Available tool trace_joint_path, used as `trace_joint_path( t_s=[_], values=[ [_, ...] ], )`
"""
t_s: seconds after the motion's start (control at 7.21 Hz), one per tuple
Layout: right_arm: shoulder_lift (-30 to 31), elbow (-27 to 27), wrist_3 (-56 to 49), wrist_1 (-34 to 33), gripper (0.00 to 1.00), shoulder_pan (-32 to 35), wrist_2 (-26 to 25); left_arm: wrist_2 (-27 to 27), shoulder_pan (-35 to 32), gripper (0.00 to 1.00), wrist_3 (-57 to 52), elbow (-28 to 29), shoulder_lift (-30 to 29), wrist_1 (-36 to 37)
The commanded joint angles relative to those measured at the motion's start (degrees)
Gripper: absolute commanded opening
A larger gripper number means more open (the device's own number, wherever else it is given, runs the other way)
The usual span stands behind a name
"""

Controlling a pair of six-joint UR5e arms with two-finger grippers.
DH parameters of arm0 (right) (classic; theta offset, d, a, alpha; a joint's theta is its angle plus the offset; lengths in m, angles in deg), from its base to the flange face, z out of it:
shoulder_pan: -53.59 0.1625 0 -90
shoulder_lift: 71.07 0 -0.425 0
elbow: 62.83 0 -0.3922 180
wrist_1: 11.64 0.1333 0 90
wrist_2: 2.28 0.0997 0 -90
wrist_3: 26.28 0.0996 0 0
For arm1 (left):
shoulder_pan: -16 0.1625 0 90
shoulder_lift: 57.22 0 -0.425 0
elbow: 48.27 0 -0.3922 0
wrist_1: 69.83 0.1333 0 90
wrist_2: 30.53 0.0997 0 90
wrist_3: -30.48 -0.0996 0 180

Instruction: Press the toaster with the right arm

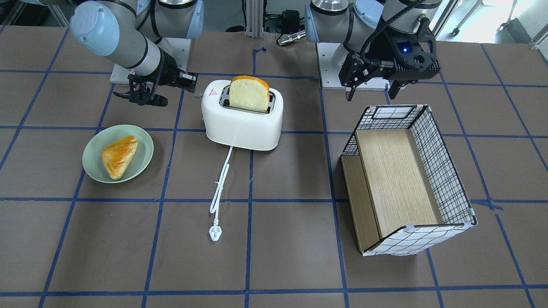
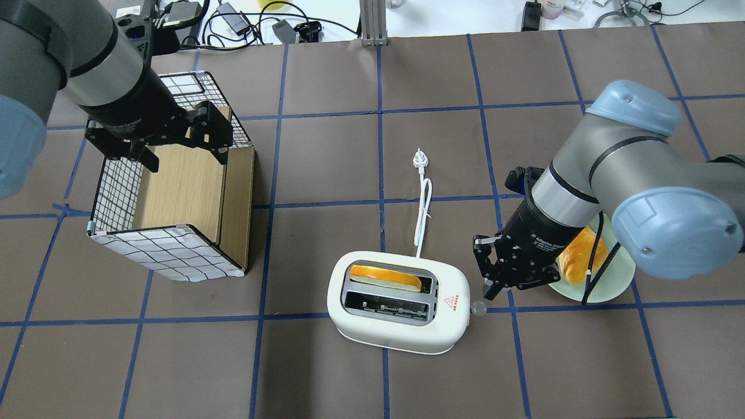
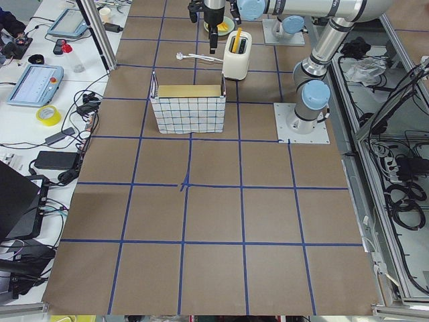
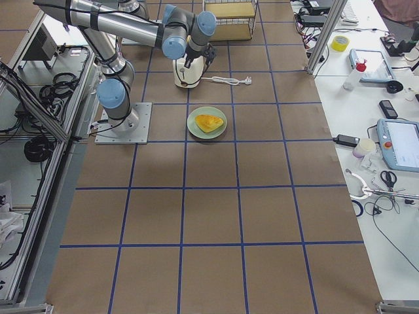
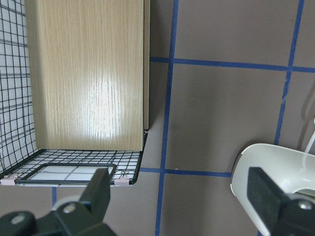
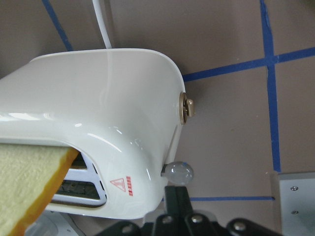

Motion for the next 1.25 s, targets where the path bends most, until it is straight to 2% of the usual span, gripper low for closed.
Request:
trace_joint_path(
  t_s=[0.0,1.11],
  values=[
    [-1.1,-0.1,-1.1,3.1,0.00,-0.1,0.0,0.0,0.0,1.00,0.0,0.0,-0.1,0.0],
    [-4.6,0.0,-0.5,0.4,0.00,0.0,0.3,0.0,0.0,1.00,0.0,0.0,0.0,0.0]
  ],
)
